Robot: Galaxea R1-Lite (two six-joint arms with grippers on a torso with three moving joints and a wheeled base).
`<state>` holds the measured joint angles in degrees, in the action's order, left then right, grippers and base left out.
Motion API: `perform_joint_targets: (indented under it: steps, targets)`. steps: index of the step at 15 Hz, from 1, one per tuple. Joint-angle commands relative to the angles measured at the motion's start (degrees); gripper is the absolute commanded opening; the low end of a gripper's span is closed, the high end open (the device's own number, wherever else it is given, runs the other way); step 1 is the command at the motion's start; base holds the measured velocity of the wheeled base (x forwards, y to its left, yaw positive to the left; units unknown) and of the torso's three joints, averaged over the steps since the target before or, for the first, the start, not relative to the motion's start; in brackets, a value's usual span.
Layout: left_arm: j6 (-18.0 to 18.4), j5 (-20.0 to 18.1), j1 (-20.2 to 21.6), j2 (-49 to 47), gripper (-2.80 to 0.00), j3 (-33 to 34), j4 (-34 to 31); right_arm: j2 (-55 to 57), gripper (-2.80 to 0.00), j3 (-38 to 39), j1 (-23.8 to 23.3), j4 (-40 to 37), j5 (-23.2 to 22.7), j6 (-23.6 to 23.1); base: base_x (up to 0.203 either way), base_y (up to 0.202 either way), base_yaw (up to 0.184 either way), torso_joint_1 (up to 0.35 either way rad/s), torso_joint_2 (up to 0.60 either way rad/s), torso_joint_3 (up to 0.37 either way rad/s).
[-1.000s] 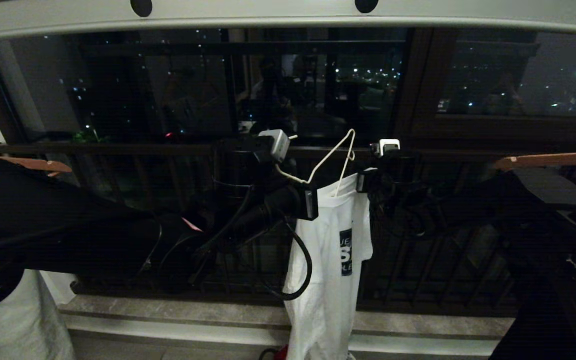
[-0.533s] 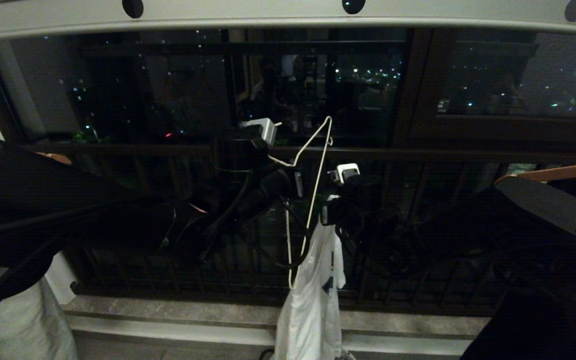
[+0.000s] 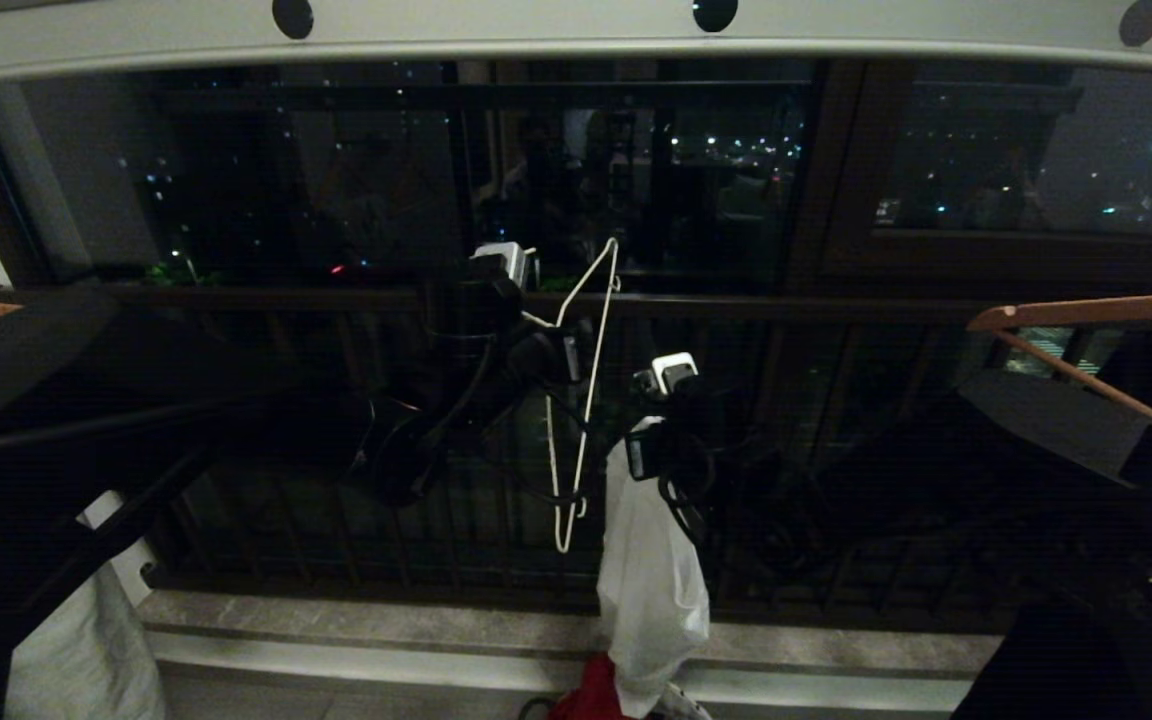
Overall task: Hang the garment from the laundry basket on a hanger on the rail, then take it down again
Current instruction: Put clothes in the basket
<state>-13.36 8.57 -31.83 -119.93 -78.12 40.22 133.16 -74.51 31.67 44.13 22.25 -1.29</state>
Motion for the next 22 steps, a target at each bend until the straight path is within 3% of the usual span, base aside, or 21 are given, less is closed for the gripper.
perform_joint_targets:
  steps: [1,5,7,19,20,22]
  targets:
    - [0.6,0.0,0.6,1.3,-2.8,0.3,-0.8,3.1,-2.8,0.9,-0.6,0.1,-0.1,-1.4,0.0,0.0,0.0,0.0,0.0,0.0]
    - [2.2,-0.2,0.9,3.8,-2.8,-1.8,-16.4,3.7,-2.8,2.8,-1.6,-6.4,-2.5,-4.5,0.0,0.0,0.0,0.0,0.0,0.0]
    - [2.2,-0.2,1.2,3.4,-2.8,-3.8,-20.3,3.9,-2.8,2.5,-1.6,-9.5,-3.2,-5.2,0.0,0.0,0.0,0.0,0.0,0.0]
    - [2.3,-0.2,1.5,4.3,-2.8,-5.0,-24.6,7.8,-2.8,1.0,-0.5,-9.8,-2.8,-6.0,0.0,0.0,0.0,0.0,0.0,0.0]
    - [2.3,-0.2,1.6,4.4,-2.8,-5.0,-24.6,7.9,0.0,1.1,-0.5,-9.9,-2.8,-6.5,0.0,0.0,0.0,0.0,0.0,0.0]
    - [2.3,-0.2,1.6,4.7,-2.8,-5.0,-24.8,7.5,0.0,1.8,-0.5,-10.2,-2.7,-6.8,0.0,0.0,0.0,0.0,0.0,0.0]
